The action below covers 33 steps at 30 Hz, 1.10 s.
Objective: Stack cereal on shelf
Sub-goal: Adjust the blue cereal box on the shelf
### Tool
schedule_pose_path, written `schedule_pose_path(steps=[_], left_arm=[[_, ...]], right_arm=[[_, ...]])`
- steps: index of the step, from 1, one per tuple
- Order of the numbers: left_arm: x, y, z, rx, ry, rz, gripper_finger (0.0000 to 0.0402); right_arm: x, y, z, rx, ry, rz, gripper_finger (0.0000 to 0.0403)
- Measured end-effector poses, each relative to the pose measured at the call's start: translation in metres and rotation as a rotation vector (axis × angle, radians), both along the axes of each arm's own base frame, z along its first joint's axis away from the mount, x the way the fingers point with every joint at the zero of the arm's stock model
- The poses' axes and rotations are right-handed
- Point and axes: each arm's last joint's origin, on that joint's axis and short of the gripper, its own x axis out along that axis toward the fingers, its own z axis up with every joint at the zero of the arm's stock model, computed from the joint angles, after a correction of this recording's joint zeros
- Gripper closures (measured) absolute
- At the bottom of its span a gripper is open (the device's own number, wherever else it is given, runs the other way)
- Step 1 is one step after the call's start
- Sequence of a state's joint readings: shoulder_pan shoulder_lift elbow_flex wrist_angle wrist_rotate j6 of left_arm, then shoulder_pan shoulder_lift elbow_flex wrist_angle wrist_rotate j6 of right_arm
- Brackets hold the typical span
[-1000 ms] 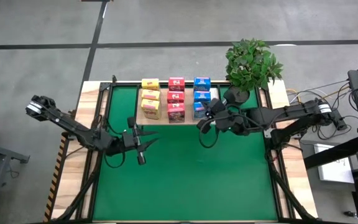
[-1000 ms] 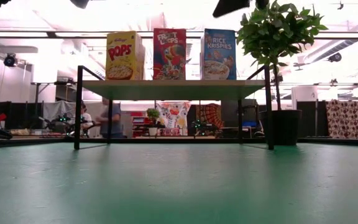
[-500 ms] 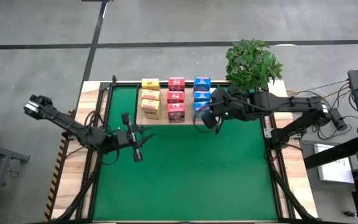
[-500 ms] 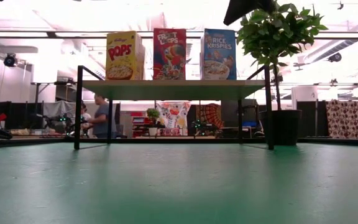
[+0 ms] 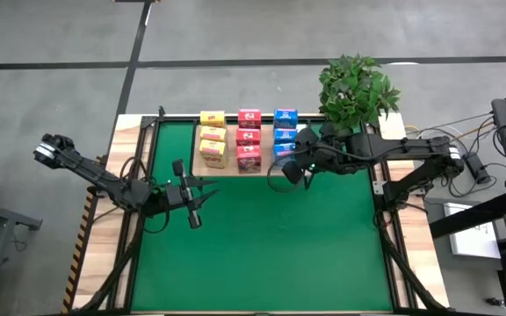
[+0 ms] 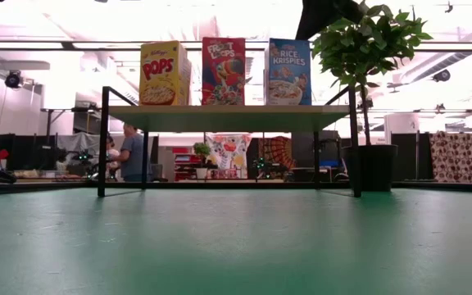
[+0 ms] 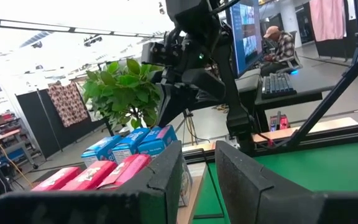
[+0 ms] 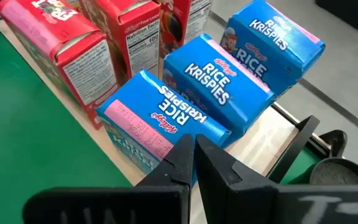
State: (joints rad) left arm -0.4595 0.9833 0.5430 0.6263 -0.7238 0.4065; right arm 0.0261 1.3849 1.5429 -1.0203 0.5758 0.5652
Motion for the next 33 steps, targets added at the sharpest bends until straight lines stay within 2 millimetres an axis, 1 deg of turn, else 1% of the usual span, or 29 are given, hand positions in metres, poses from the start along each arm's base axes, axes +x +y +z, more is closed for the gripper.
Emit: schedule_pose_path(steps=[4, 11, 16, 20, 25, 33], left_arm=[[0.000, 0.000, 0.000, -0.003, -0.001, 0.000, 0.0322], [0.000, 0.000, 0.000, -0.004, -0.002, 0.000, 0.0322], [0.000, 0.000, 0.000, -0.003, -0.001, 0.000, 0.0322], [0.000, 0.000, 0.000, -0.004, -0.002, 0.000, 0.0322], [0.000, 0.000, 0.001, -0.009, -0.012, -0.001, 0.0322], [0.000, 0.000, 0.001, -0.007, -0.010, -0.001, 0.0322]], right_arm=[[0.000, 0.000, 0.000, 0.000, 0.001, -0.001, 0.0394], [-0.004, 0.002, 0.008, 0.018, -0.017, -0.001, 0.0394], [-0.003, 0.005, 0.010, 0.020, -0.025, 0.005, 0.0394], [0.000, 0.005, 0.016, 0.015, -0.079, 0.015, 0.0394], [0.016, 0.006, 0.023, -0.017, -0.079, 0.058, 0.0394], [0.058, 0.009, 0.027, 0.008, 0.014, 0.184, 0.0394]])
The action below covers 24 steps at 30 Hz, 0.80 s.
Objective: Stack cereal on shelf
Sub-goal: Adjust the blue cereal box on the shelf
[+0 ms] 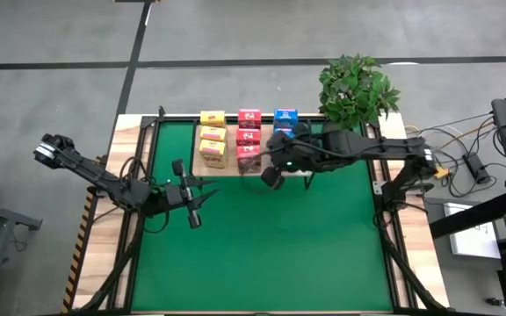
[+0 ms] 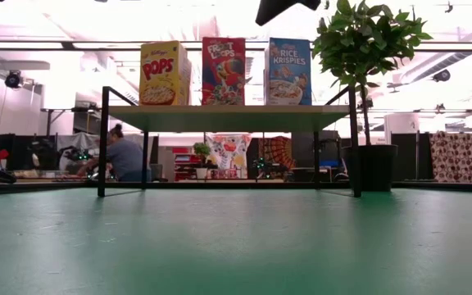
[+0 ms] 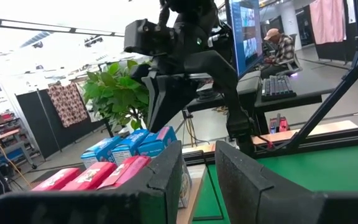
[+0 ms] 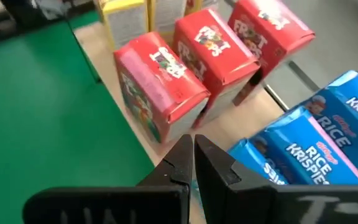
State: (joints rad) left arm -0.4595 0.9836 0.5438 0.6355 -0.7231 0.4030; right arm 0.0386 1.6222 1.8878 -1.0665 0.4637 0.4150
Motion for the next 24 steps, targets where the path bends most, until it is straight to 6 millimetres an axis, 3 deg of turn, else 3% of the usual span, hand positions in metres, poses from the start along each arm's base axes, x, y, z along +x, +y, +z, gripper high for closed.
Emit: schedule_pose_path(steps=[11, 24], left_arm=[[0.000, 0.000, 0.000, 0.000, 0.001, 0.000, 0.0322], [0.000, 0.000, 0.000, 0.001, 0.002, -0.001, 0.0322]], right_arm=[[0.028, -0.015, -0.001, -0.014, 0.198, -0.040, 0.0394], [0.027, -0.022, -0.012, -0.073, 0.301, -0.110, 0.0394]])
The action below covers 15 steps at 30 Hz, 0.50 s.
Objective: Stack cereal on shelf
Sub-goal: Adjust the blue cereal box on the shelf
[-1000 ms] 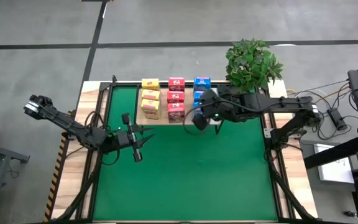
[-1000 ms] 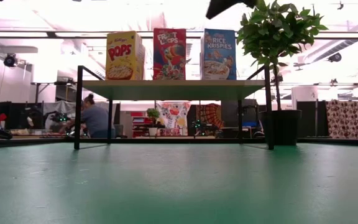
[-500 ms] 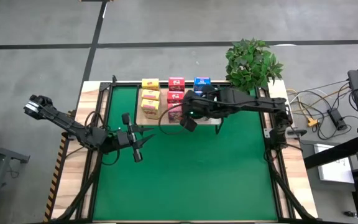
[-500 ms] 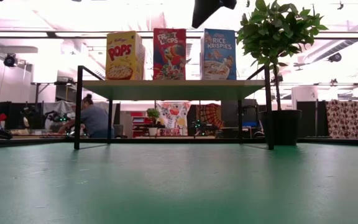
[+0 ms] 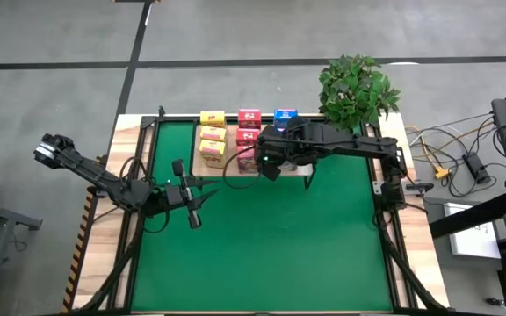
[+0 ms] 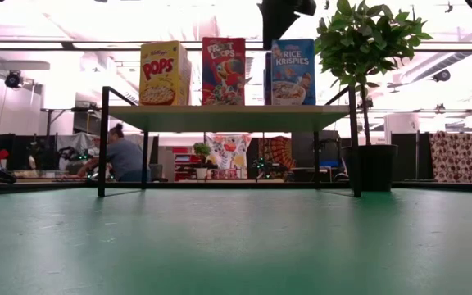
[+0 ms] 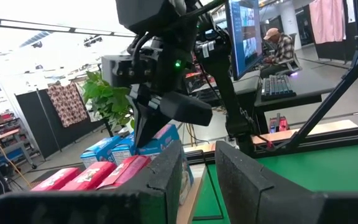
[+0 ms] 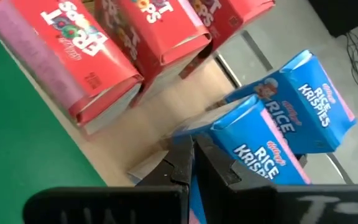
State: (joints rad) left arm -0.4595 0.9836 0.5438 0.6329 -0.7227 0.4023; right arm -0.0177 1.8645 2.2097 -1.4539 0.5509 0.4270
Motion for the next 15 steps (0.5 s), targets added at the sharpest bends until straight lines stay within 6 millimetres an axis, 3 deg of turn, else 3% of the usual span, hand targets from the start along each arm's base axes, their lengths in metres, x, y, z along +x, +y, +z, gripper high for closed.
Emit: schedule_pose_path(steps=[9, 15], left_arm=[[0.000, 0.000, 0.000, 0.000, 0.000, 0.000, 0.0322], [0.000, 0.000, 0.000, 0.000, 0.001, 0.000, 0.0322]], right_arm=[[-0.001, 0.004, 0.003, 0.003, -0.014, 0.004, 0.0394], [-0.013, 0.012, 0.024, 0.015, -0.041, 0.008, 0.0394]])
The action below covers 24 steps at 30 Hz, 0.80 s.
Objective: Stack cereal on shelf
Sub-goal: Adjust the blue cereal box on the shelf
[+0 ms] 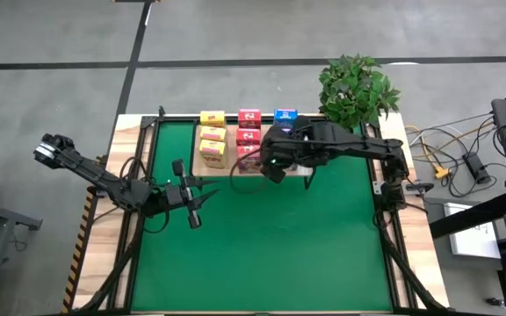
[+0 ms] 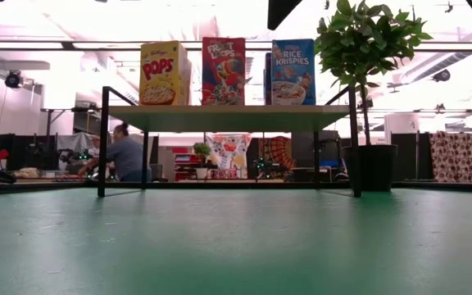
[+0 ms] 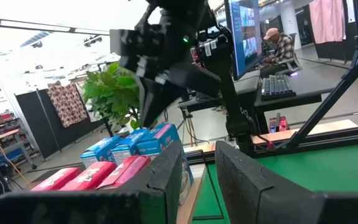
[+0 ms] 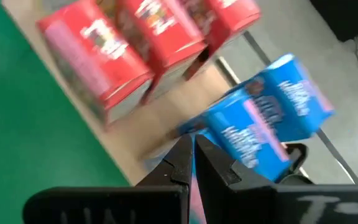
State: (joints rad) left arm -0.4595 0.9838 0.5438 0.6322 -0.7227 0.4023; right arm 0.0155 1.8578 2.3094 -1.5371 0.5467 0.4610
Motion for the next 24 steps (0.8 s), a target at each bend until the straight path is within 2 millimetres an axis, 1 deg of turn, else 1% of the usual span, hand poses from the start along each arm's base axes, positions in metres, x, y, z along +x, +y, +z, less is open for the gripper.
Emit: schedule_pose_path(steps=[4, 10, 16, 19, 24], left_arm=[[0.000, 0.000, 0.001, -0.004, -0.007, 0.000, 0.0322], [0.000, 0.000, 0.001, -0.020, -0.012, -0.003, 0.0322], [0.000, 0.000, 0.001, -0.021, -0.013, -0.003, 0.0322], [0.000, 0.000, 0.001, -0.021, -0.013, -0.003, 0.0322], [0.000, 0.000, 0.001, -0.021, -0.013, -0.003, 0.0322]], right_arm=[[-0.003, -0.008, 0.008, -0.010, -0.022, -0.015, 0.0394], [0.003, -0.033, 0.003, -0.051, -0.002, 0.005, 0.0394], [0.010, -0.047, 0.000, -0.064, -0.030, 0.009, 0.0394], [0.012, -0.051, -0.007, -0.053, -0.001, 0.012, 0.0394], [0.015, -0.051, -0.017, -0.038, 0.023, 0.020, 0.0394]])
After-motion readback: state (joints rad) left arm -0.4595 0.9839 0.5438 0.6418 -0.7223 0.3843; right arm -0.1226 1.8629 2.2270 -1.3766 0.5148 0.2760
